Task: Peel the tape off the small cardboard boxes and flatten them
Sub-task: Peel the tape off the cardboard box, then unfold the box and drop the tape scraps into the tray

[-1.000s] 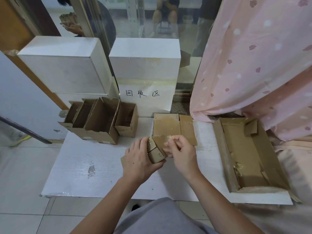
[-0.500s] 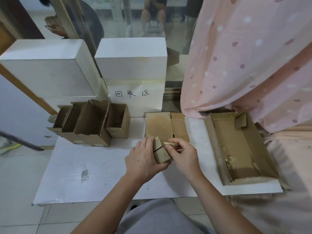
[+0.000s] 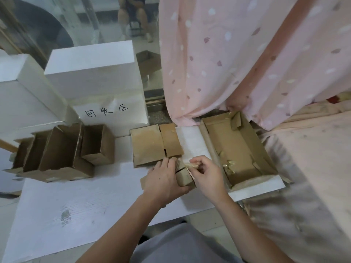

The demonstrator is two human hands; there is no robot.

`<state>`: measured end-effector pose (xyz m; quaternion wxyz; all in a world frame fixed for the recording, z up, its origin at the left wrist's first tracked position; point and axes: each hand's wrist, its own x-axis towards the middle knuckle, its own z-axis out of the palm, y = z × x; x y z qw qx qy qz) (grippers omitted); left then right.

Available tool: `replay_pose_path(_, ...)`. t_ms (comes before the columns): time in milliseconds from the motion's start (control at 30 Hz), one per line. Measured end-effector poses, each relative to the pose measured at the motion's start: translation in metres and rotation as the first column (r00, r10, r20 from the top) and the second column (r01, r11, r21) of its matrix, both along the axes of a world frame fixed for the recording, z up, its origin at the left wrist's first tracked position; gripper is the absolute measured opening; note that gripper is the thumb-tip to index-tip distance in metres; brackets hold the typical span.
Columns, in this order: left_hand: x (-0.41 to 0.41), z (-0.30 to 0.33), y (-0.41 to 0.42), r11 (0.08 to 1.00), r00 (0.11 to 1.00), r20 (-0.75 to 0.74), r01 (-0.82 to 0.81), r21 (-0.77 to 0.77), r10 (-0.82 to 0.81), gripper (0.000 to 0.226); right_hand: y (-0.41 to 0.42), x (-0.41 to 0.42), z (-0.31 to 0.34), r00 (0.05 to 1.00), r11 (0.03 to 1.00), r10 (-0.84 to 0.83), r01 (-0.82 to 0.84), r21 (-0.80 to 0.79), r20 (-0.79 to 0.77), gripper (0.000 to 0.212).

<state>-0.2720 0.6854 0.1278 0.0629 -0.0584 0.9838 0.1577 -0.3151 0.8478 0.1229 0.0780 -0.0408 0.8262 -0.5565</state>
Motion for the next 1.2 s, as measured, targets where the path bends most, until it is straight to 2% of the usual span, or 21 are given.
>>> replay_pose_path(67, -0.005, -0.002, 0.014, 0.999, 0.998, 0.040, 0.041, -0.015, -0.040, 0.095, 0.020, -0.006, -0.011, 0.996, 0.995, -0.009, 0.018, 0.096, -0.090, 0.018)
replay_pose_path(133, -0.009, -0.003, 0.025, 0.996, 0.994, 0.080, 0.081, -0.038, -0.078, 0.095, 0.041, -0.016, -0.026, 0.993, 0.981, -0.038, 0.058, 0.184, -0.114, 0.022)
replay_pose_path(233, -0.015, -0.005, 0.039, 0.991, 0.986, 0.117, 0.123, -0.057, -0.115, 0.091, 0.074, -0.035, -0.044, 0.992, 0.937, -0.117, 0.125, 0.325, -0.044, 0.025)
replay_pose_path(333, -0.020, -0.007, 0.050, 0.987, 0.980, 0.136, 0.151, -0.056, -0.142, 0.089, 0.106, -0.051, -0.059, 0.983, 0.849, -0.186, 0.164, 0.503, -0.008, 0.024)
replay_pose_path(500, -0.023, -0.011, 0.063, 0.979, 0.969, 0.166, 0.195, -0.061, -0.182, 0.081, 0.139, -0.068, -0.072, 0.990, 0.691, -0.125, 0.040, 0.722, 0.064, 0.013)
replay_pose_path(633, -0.024, -0.014, 0.065, 0.976, 0.963, 0.184, 0.211, -0.056, -0.197, 0.083, 0.148, -0.079, -0.076, 0.984, 0.683, -0.049, -0.094, 0.724, 0.173, 0.040)
replay_pose_path(667, -0.024, -0.015, 0.064, 0.976, 0.964, 0.182, 0.208, -0.057, -0.195, 0.084, 0.146, -0.080, -0.076, 0.982, 0.682, -0.029, -0.116, 0.722, 0.185, 0.042)
replay_pose_path(767, -0.022, -0.018, 0.059, 0.980, 0.966, 0.186, 0.191, -0.057, -0.178, 0.087, 0.140, -0.079, -0.079, 0.995, 0.690, 0.001, -0.076, 0.720, 0.104, 0.028)
replay_pose_path(833, -0.021, -0.018, 0.055, 0.982, 0.968, 0.182, 0.182, -0.049, -0.171, 0.086, 0.137, -0.082, -0.082, 0.998, 0.701, -0.039, -0.008, 0.713, 0.049, 0.020)
replay_pose_path(967, -0.013, -0.020, 0.046, 0.989, 0.976, 0.167, 0.149, -0.026, -0.143, 0.086, 0.140, -0.086, -0.090, 0.987, 0.723, -0.106, -0.005, 0.691, 0.118, 0.025)
replay_pose_path(1033, -0.010, -0.021, 0.041, 0.992, 0.980, 0.158, 0.122, -0.021, -0.117, 0.088, 0.132, -0.080, -0.086, 0.990, 0.739, -0.088, -0.007, 0.674, 0.107, 0.027)
replay_pose_path(1100, -0.007, -0.024, 0.038, 0.993, 0.981, 0.160, 0.113, -0.031, -0.107, 0.090, 0.113, -0.068, -0.077, 0.998, 0.786, -0.001, -0.038, 0.617, 0.063, 0.030)
replay_pose_path(1167, -0.007, -0.025, 0.036, 0.993, 0.982, 0.155, 0.114, -0.041, -0.107, 0.089, 0.085, -0.053, -0.060, 0.979, 0.835, 0.185, -0.200, 0.513, 0.081, 0.040)
replay_pose_path(1200, -0.007, -0.027, 0.034, 0.992, 0.984, 0.142, 0.114, -0.047, -0.107, 0.088, 0.071, -0.047, -0.050, 0.945, 0.819, 0.308, -0.321, 0.476, 0.107, 0.048)
